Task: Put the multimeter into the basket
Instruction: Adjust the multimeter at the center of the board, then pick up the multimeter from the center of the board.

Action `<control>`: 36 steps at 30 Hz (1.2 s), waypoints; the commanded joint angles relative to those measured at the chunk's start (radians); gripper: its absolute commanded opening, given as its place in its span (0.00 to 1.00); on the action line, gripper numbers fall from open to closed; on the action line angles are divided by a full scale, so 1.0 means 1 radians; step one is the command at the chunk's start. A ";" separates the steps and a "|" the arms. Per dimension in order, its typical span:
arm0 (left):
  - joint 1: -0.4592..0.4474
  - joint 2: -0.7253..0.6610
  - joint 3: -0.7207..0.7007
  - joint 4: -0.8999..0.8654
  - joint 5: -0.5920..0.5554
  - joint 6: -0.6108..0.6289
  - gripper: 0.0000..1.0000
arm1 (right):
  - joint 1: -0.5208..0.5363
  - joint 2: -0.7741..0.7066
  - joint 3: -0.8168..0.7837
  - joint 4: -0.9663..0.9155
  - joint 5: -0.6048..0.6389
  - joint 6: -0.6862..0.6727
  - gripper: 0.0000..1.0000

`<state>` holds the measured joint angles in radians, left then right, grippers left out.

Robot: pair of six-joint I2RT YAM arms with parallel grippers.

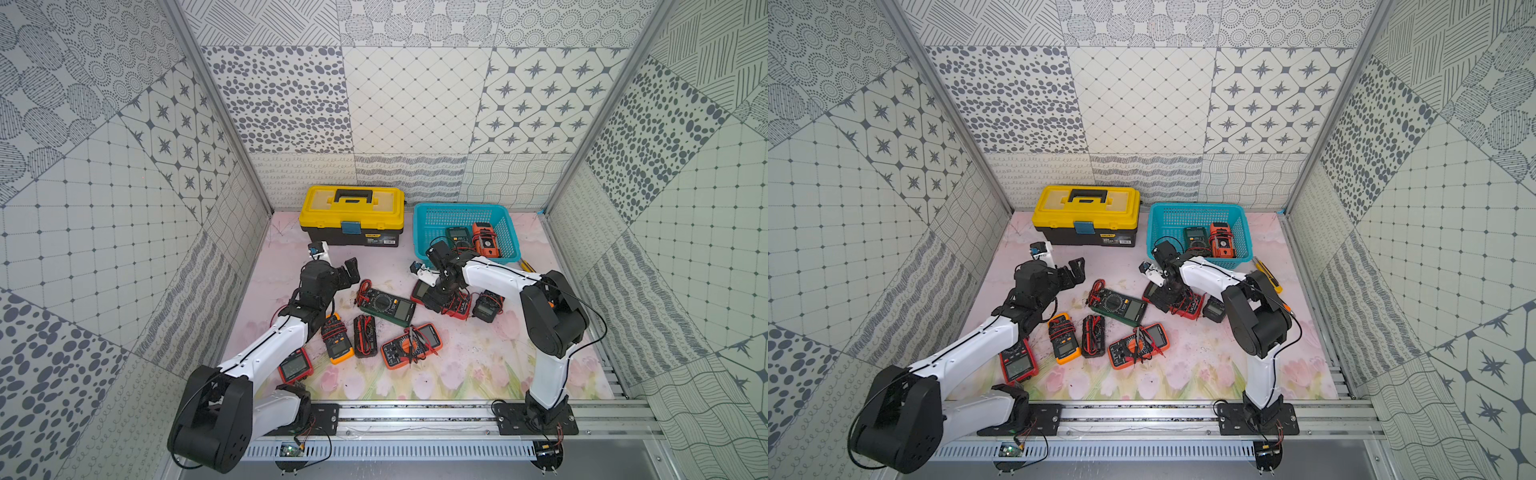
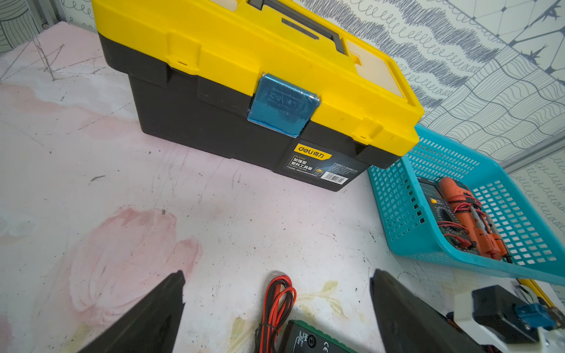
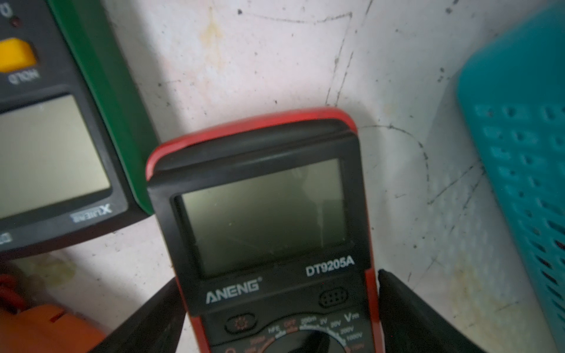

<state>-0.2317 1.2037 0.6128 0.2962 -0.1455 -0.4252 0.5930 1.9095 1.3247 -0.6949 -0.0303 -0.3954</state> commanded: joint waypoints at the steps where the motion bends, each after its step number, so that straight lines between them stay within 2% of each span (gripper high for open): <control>1: 0.002 -0.005 0.006 0.006 -0.008 0.023 0.99 | -0.008 0.014 -0.053 -0.075 -0.077 0.005 0.99; 5: 0.002 -0.005 0.008 0.006 -0.010 0.025 0.99 | -0.007 0.084 -0.019 -0.120 -0.079 -0.013 0.98; 10: 0.003 -0.011 0.011 0.003 -0.009 0.026 0.99 | 0.002 0.186 0.025 -0.174 -0.010 -0.031 0.98; 16: 0.002 -0.014 0.018 -0.002 -0.014 0.030 0.99 | 0.005 0.229 0.056 -0.179 0.044 -0.025 0.98; 19: 0.002 -0.013 0.021 -0.002 -0.015 0.031 0.99 | 0.010 0.205 0.068 -0.178 0.062 -0.008 0.99; 27: 0.002 -0.010 0.025 -0.003 0.014 0.039 0.99 | 0.012 0.005 0.130 -0.161 0.014 0.065 0.98; 31: 0.002 -0.004 0.022 0.003 0.024 0.038 0.99 | 0.014 -0.024 0.145 -0.160 -0.019 0.109 0.98; 36: 0.002 0.008 0.032 -0.002 0.056 0.048 0.98 | 0.014 -0.036 0.107 -0.131 -0.001 0.172 0.98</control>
<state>-0.2310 1.2011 0.6254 0.2958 -0.1329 -0.4137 0.6018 1.8973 1.4448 -0.8444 -0.0235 -0.2893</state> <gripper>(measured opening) 0.987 0.983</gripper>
